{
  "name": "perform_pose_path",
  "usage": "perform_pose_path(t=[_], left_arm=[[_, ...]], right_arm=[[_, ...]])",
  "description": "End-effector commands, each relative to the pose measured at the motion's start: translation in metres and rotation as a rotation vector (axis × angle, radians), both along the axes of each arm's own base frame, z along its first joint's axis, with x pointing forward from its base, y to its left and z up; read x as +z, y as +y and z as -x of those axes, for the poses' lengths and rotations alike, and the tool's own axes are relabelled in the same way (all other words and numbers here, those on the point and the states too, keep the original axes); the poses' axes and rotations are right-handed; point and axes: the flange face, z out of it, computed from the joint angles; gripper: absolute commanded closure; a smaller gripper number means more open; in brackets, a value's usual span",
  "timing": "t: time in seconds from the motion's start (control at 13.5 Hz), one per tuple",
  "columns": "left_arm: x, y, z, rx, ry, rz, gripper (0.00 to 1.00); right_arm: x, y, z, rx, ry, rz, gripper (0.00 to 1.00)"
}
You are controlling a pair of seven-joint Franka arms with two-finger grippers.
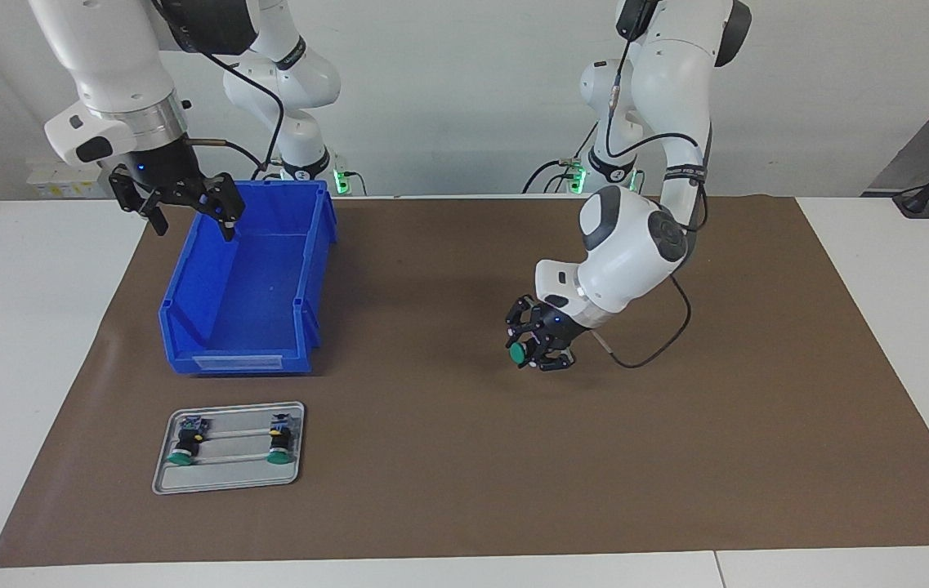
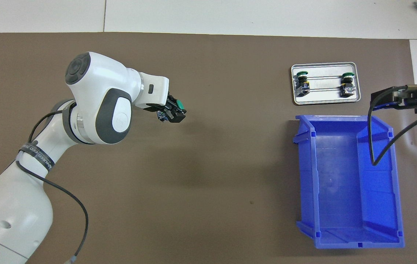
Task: Place and press button with both arms
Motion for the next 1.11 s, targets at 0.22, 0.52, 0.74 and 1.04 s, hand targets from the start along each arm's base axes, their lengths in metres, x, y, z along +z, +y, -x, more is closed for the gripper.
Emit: perform_pose_path(t=[0.22,0.52,0.74,1.04], left_arm=[[0.013,0.043,0.008,-0.037,0.0,0.17,1.0],[-0.012,0.073,0.036,-0.063,-0.035,0.296,1.0],[-0.034,0.09,0.061,-0.028,-0.09,0.403,1.0],[-0.055,0.097,0.095,0.058,-0.154,0.541,1.0]], right_arm=[[-0.002,-0.005,0.008,0.037,-0.001,0.012,0.0],[-0.003,-0.006,0.009,0.035,0.004,0.011,0.0],[-0.003,-0.008,0.009,0.032,0.005,0.011,0.0],[-0.003,-0.008,0.009,0.032,0.008,0.011,0.0]])
